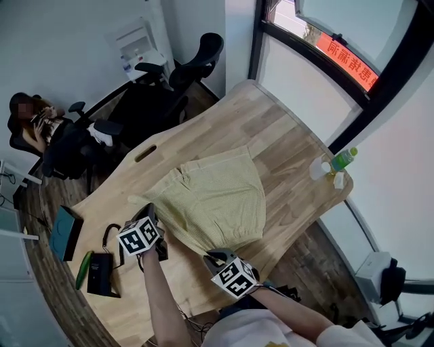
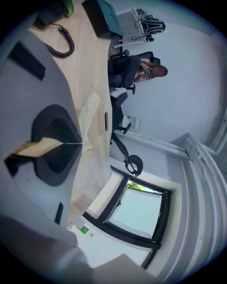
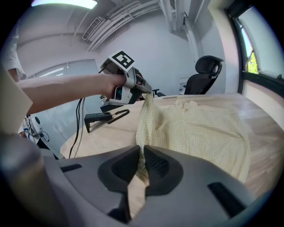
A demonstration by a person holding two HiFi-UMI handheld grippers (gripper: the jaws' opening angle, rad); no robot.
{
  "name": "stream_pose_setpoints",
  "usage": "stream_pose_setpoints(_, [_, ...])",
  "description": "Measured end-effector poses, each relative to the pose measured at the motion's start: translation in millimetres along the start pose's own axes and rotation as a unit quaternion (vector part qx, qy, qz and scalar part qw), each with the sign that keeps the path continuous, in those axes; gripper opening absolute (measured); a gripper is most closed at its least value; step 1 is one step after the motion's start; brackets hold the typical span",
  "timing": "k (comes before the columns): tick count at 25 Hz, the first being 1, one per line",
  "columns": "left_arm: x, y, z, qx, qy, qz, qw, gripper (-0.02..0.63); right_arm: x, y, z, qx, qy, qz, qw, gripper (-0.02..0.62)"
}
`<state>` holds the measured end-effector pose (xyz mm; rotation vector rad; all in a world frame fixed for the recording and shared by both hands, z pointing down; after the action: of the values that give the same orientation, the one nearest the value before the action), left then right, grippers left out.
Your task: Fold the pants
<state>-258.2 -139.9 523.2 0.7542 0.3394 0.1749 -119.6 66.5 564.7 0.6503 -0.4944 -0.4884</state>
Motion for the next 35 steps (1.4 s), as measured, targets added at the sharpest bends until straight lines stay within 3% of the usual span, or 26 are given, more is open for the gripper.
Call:
stream_pose_setpoints(13, [132.1,-57.3,61.2,-0.007,0.055,0.093,0.9941,0.009,91.7,5.6,-53.0,0.04,0.028,0.095,0.994,0.025])
stream_pose_setpoints(18, [189.0,-61.8,102.4,-0.037,0.064,0.163,0.9839,0.011,129.6,20.4,-71.1,0.036,0.046,0.119,0.991,0.025])
stream_pose_setpoints(26, [250.0,-46.3,162.0,-0.07,0.083,0.211,0.9714,0.011,180.4,50.6,-82.2,0.036,0.065,0.191,0.979,0.025])
stream_pose_setpoints(30, [262.6,-27.7,188.2,-0.083,0.083,0.214,0.9697,0.011,199.8,68.0,-83.2,0.027,0.072,0.235,0.969,0.025])
stream_pose_setpoints(35, [265.8,-2.4,213.7,-0.115,0.081,0.209,0.9678,0.011,220.9,91.2,-87.2,0.029,0.073,0.336,0.939,0.026])
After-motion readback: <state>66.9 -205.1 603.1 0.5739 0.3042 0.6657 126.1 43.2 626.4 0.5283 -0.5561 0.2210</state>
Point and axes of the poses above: the fingertips, and each gripper's own axes: z forward along the fingers, x to its right, y out of its underside, the point moved 5 cm from there along -z, backward along the fingers, and after that the axes turned 4 degrees about -x, right-handed, at the moved point
